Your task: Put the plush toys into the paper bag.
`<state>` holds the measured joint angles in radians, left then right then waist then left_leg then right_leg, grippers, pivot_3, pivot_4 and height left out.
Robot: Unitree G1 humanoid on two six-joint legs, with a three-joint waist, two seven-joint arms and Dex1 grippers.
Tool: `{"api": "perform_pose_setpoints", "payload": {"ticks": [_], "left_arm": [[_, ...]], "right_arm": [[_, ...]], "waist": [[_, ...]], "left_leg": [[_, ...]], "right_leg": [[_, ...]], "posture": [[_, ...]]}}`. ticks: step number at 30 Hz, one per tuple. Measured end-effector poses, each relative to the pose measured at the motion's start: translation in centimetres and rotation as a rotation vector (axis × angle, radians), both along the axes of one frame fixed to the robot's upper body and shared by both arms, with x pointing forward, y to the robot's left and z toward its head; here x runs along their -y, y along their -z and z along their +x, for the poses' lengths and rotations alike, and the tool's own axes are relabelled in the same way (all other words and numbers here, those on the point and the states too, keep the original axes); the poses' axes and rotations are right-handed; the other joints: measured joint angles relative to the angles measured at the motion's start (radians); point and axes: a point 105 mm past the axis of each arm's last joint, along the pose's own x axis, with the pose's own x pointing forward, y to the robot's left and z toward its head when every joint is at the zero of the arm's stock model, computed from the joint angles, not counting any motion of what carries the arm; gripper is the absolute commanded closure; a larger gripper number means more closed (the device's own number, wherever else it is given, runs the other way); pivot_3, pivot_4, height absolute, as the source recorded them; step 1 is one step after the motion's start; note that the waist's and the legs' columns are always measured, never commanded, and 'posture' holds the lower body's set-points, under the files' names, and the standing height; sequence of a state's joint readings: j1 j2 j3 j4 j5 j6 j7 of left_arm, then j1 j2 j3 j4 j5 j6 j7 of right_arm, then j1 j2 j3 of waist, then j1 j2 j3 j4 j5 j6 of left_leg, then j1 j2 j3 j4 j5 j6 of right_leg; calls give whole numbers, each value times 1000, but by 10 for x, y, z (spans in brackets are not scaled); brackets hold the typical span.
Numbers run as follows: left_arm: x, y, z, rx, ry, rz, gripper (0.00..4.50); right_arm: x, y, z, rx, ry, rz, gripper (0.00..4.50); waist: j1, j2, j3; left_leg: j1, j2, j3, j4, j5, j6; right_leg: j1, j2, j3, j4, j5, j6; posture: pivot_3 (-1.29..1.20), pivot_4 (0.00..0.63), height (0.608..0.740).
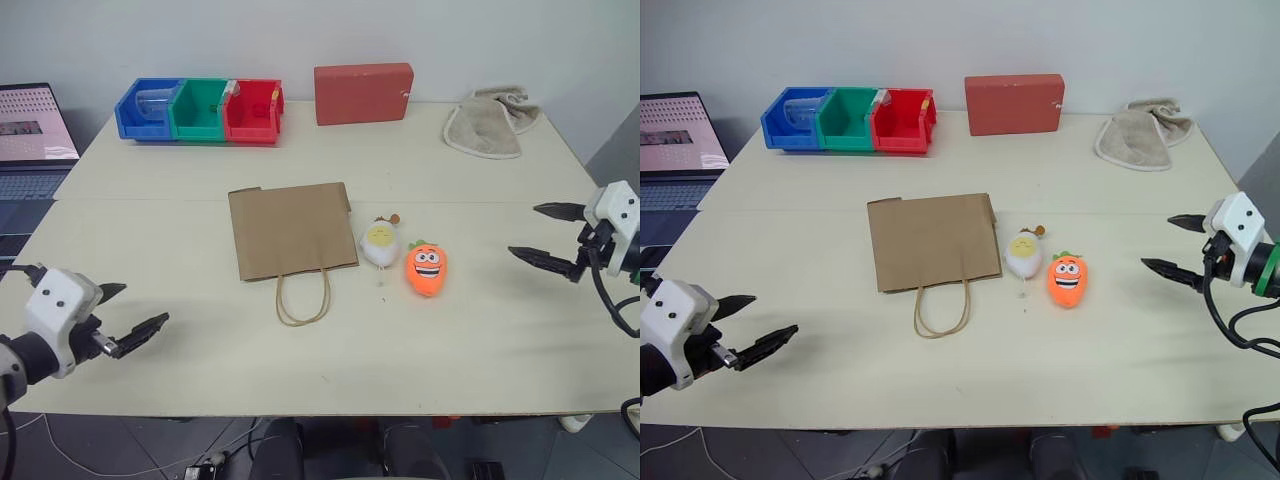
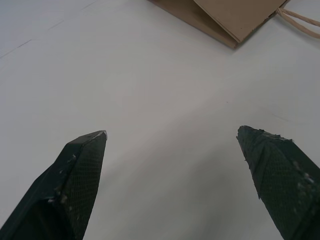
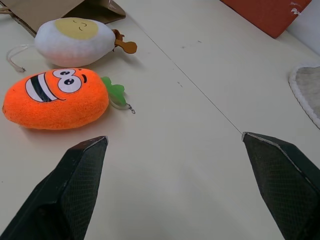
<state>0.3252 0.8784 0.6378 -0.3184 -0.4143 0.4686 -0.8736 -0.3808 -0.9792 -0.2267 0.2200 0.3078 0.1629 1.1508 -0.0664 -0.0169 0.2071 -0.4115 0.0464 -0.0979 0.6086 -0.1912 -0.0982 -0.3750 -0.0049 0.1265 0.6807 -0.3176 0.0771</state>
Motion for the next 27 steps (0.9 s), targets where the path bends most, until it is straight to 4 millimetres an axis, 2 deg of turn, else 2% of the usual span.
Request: {"api": "perform_pose_setpoints", "payload": {"ticks": [5,17,27], "left_arm": [[2,-10,3,28,-15,-4,41],[0,-11,3,27,-38,-18,41],[5,-18,5,94,-12,-40,41]], "right_arm": [[-5,6,1,-13,-15,7,0],[-5,5,3,-4,-19,-3,0],[-6,3,4,3,-22,-4,0]], "waist": [[0,0,0],[0,0,0],[0,0,0]], "left_leg": [[0,0,0,0,0,0],[0,0,0,0,0,0],[0,0,0,0,0,0]], "right_leg": [[0,0,0,0,0,0],[0,0,0,0,0,0],[0,0,0,0,0,0]], "posture": [[0,150,740],[0,150,740],[0,150,740]]}}
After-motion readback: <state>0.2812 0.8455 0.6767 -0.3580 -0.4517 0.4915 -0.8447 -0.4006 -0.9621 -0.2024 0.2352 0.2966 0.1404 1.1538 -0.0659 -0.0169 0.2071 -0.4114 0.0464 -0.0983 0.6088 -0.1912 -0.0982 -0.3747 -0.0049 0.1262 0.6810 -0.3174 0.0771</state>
